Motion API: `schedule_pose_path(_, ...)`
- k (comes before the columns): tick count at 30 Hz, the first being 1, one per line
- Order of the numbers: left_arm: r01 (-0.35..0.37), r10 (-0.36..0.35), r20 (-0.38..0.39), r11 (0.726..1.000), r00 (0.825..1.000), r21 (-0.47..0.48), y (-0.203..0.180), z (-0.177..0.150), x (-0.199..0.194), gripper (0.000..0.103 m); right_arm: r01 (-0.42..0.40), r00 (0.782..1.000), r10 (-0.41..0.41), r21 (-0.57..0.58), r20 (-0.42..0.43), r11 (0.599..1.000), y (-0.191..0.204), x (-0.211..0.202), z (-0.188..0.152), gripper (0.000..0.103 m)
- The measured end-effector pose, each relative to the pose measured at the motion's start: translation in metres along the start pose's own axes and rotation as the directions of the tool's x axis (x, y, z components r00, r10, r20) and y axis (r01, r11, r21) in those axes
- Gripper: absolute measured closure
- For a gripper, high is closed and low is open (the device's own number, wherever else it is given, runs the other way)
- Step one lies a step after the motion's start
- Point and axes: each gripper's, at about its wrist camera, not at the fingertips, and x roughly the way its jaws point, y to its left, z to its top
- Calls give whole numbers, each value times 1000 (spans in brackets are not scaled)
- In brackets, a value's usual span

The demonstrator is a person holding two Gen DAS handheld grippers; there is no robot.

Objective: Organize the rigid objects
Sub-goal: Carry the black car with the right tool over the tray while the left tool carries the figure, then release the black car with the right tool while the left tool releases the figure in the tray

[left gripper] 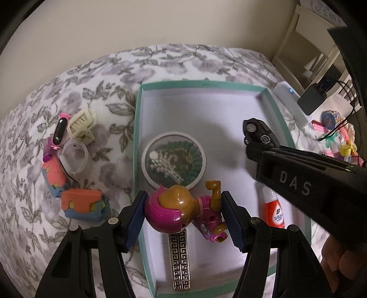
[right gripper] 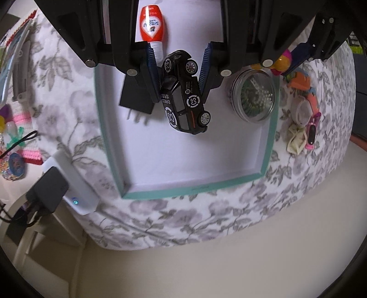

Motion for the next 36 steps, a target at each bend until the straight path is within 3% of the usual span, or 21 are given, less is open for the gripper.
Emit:
schedule_pose_path(17,-33,33,-39,999,999,4,1,-5,26,37,-9,996,6,-36,-91,999,9,33,-7,68)
schedule_pose_path(36,-3,3,-32,1000,999,-14,6,-1,18,36,22,996,-25,-41,-80,999,12,28,-5,67)
